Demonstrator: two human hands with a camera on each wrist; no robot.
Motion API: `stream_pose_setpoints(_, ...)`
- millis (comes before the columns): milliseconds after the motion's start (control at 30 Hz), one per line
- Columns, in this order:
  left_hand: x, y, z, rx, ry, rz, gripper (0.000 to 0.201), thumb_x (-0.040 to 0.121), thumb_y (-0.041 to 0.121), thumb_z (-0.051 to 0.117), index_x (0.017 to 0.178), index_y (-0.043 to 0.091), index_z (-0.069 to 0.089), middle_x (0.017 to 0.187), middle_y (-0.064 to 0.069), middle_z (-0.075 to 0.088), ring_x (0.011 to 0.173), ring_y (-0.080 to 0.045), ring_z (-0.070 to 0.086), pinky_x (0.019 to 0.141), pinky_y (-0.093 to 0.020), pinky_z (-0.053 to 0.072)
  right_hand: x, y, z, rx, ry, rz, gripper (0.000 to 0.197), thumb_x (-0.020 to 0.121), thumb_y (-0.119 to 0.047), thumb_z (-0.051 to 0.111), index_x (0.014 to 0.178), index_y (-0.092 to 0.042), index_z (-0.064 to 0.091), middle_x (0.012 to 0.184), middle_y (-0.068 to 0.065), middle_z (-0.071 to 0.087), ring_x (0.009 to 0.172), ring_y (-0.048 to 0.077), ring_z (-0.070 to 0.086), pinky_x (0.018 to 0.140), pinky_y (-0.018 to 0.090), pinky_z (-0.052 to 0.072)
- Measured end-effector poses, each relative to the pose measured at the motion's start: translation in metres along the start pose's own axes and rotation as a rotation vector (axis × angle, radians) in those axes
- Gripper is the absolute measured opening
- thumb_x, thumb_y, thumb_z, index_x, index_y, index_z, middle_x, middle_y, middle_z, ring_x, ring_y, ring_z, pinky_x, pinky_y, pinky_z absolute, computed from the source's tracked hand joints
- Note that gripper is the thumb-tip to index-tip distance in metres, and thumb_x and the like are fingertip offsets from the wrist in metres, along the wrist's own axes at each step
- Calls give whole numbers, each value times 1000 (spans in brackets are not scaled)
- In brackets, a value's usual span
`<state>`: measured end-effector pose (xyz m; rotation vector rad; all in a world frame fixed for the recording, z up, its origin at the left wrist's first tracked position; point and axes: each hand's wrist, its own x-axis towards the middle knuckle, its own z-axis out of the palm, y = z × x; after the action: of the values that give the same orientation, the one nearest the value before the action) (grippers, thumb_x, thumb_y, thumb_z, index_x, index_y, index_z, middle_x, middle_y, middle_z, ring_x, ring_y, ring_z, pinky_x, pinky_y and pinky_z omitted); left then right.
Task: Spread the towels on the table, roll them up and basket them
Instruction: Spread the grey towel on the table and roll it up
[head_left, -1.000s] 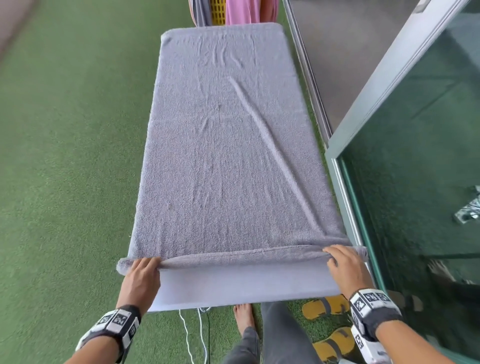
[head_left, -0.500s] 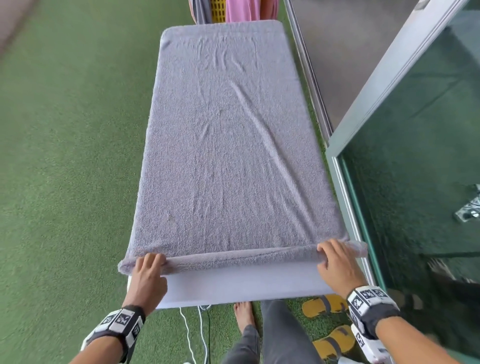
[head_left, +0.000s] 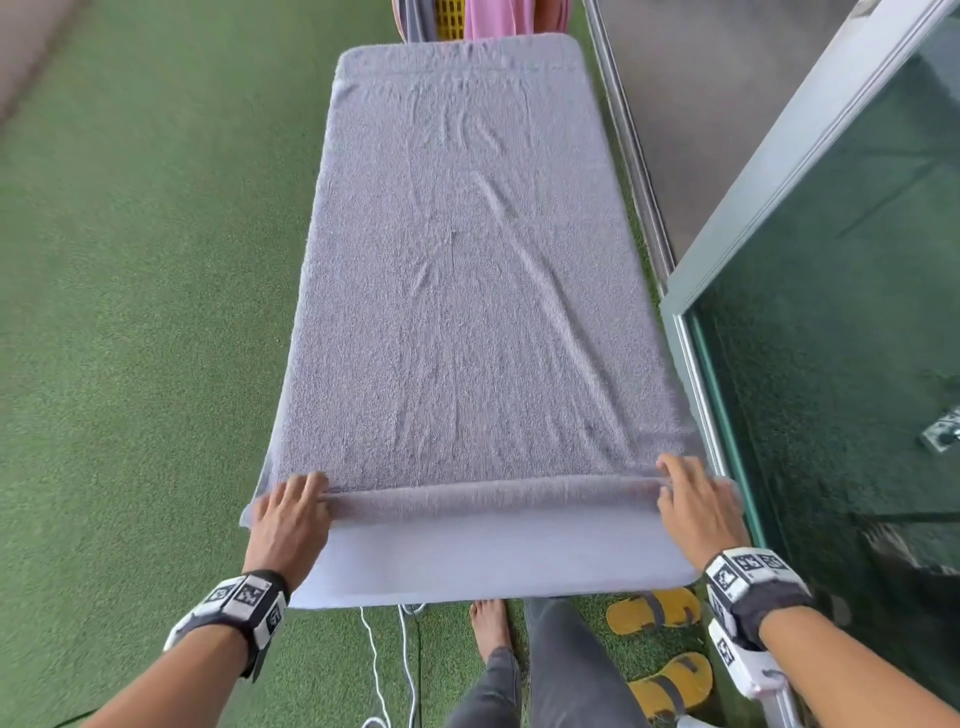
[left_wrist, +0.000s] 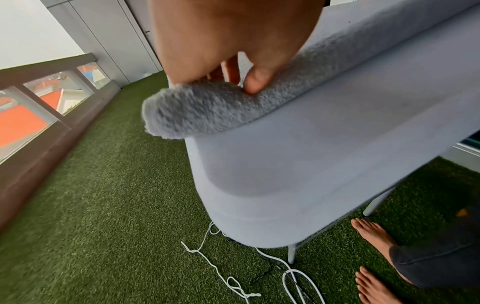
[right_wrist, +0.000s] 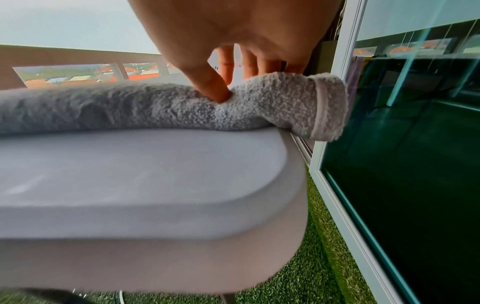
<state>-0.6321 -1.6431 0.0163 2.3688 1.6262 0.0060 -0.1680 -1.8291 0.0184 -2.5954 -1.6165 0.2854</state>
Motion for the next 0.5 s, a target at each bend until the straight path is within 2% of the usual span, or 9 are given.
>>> stream_pose_setpoints(67, 2, 5, -1, 30, 60, 20, 25, 77, 2, 57, 96, 14, 47, 85, -3, 48, 72, -18, 37, 65, -37, 40, 1, -3, -1, -48, 32, -29, 25, 72, -6, 67, 90, -21, 58, 87, -1, 53, 72, 20, 51, 74, 41, 47)
stream_pose_setpoints(133, 0, 12, 1, -19, 65, 71, 40, 65, -13, 60, 92, 11, 44, 81, -3, 46, 68, -18, 37, 59, -35, 42, -1, -7, 2, -52, 1, -107, 34, 63, 3, 69, 75, -23, 51, 78, -6, 45, 70, 18, 45, 66, 37, 44)
stream_pose_setpoints(200, -5, 13, 7, -56, 24, 87, 50, 56, -13, 62, 95, 13, 45, 85, -2, 45, 73, -18, 38, 61, -33, 43, -6, -10, 6, -39, -45, -123, 38, 59, -1, 72, 82, -24, 51, 83, -6, 46, 75, 17, 47, 71, 36, 46)
stream_pose_setpoints(267, -6, 7, 13, -49, -3, 112, 56, 55, -7, 69, 103, 13, 48, 93, -3, 51, 80, -19, 40, 67, -35, 46, -7, -10, 10, -13, -29, -111, 44, 59, -5, 75, 98, -19, 58, 98, -1, 56, 88, 21, 56, 81, 41, 51)
stream_pose_setpoints(333, 0, 3, 12, -81, -4, 117, 53, 59, -9, 72, 105, 12, 55, 97, -4, 59, 83, -20, 46, 71, -38, 49, -5, -9, 9, 17, -22, -113, 50, 61, -2, 76, 106, -17, 62, 108, 2, 62, 97, 24, 60, 88, 43, 52)
stream_pose_setpoints(400, 8, 2, 11, -99, 4, 115, 43, 63, -12, 71, 99, 10, 60, 92, -3, 63, 79, -21, 52, 69, -38, 50, 1, -6, 10, 38, -21, -98, 50, 63, 1, 76, 110, -16, 66, 111, 1, 65, 101, 23, 62, 92, 43, 51)
stream_pose_setpoints(467, 12, 4, 7, -95, -8, 114, 32, 68, -9, 69, 90, 13, 61, 84, 0, 63, 73, -19, 53, 66, -35, 50, 8, -5, 8, 40, -28, -64, 44, 65, -2, 77, 105, -18, 69, 106, -1, 69, 97, 21, 63, 92, 44, 49)
stream_pose_setpoints(500, 13, 5, 3, -91, -18, 112, 22, 74, -2, 66, 86, 15, 60, 80, 2, 62, 69, -16, 51, 63, -33, 47, 12, -6, 7, 23, -29, -59, 35, 66, -7, 76, 98, -21, 71, 99, -3, 70, 92, 20, 63, 90, 44, 47)
